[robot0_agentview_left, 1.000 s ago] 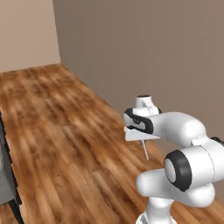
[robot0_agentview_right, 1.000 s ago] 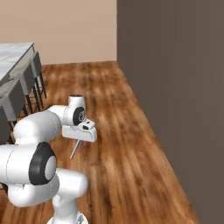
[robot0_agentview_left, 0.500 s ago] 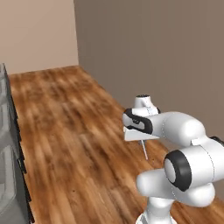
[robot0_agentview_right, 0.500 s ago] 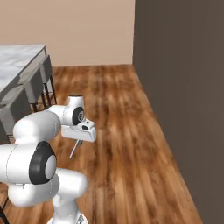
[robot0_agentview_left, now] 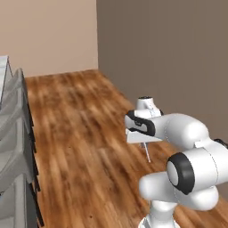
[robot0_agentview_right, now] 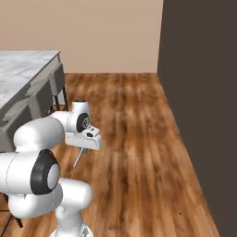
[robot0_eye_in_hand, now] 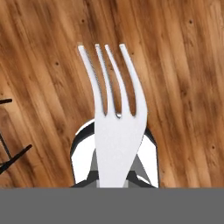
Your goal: Take the fork and place it on the left side of the plate. Then take the spoon and place it on the right side of the plate. Make sure they're directly next to the plate.
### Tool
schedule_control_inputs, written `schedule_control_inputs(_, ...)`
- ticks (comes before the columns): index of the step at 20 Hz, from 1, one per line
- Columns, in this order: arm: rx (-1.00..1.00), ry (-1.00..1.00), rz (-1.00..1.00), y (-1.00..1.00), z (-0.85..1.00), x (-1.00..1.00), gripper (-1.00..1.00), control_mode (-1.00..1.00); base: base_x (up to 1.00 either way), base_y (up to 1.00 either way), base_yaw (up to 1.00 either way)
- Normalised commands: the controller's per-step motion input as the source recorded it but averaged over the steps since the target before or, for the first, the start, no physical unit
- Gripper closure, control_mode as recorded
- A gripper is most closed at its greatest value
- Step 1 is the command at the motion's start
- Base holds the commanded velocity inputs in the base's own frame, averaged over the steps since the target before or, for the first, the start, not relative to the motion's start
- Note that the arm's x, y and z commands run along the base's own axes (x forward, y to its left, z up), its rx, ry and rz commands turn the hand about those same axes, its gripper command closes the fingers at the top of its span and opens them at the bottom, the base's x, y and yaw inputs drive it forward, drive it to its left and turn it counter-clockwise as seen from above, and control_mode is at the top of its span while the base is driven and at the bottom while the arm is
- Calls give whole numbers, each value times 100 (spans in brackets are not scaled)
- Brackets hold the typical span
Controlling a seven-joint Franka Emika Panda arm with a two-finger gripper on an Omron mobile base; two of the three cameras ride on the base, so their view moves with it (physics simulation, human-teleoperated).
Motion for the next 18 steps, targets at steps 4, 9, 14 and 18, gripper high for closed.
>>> schedule_control_inputs(4, 0, 0, 0, 0, 0, 0, 100, 100, 82, 0, 30)
schedule_control_inputs(9, 0, 0, 0, 0, 0, 0, 100, 100, 72, 0, 42)
schedule_control_inputs(14, 0, 0, 0, 0, 0, 0, 100, 100, 56, 0, 55)
schedule_control_inputs(18, 0, 0, 0, 0, 0, 0, 100, 100, 56, 0, 54)
